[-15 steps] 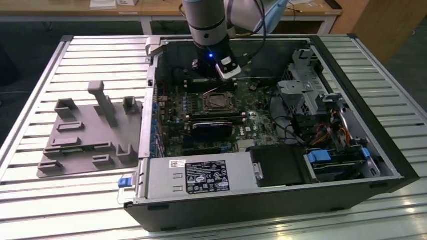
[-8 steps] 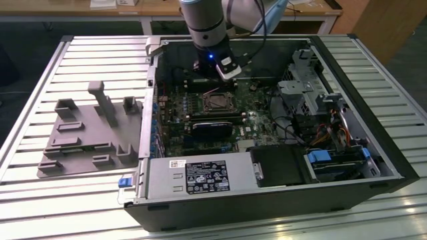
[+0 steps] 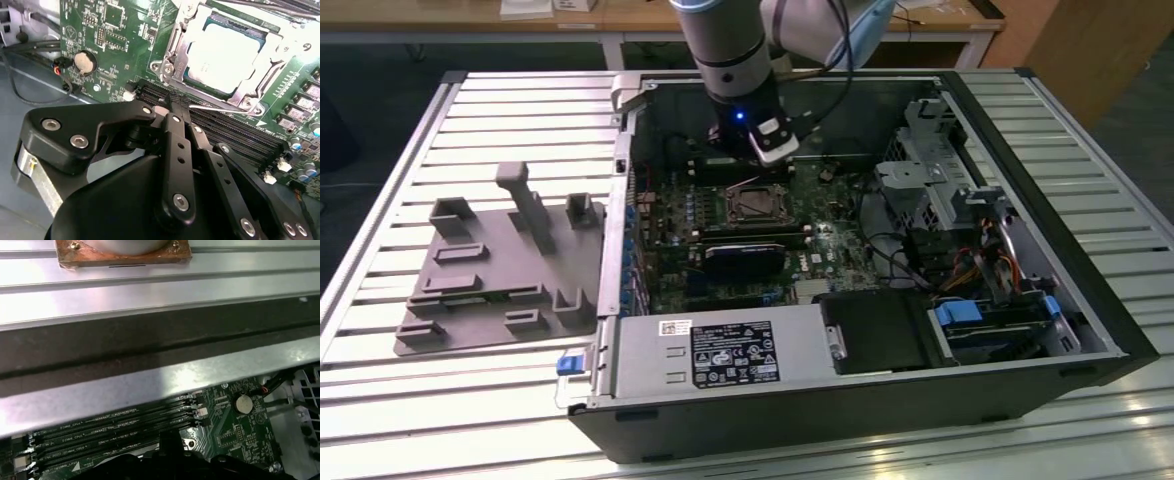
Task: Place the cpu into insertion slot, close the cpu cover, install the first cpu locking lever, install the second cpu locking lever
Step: 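Install the first cpu locking lever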
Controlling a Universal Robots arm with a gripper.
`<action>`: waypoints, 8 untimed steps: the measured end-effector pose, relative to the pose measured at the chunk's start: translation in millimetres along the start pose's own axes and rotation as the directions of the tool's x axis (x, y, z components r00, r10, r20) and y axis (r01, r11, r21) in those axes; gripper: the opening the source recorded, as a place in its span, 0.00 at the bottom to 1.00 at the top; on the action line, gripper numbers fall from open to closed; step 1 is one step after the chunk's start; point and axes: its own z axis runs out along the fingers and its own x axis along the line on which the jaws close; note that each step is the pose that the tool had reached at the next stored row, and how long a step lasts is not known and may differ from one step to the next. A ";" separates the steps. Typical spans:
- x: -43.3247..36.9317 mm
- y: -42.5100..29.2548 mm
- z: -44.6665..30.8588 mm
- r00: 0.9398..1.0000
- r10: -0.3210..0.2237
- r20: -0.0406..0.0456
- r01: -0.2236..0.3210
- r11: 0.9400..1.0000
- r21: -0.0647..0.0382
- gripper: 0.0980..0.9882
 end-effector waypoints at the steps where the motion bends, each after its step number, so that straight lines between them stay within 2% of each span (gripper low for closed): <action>1: 0.7 0.0 0.1 1.000 0.008 0.002 -0.008 1.000 0.002 0.00; 8: 5.9 0.9 0.6 0.998 0.061 0.017 -0.062 0.998 0.015 0.00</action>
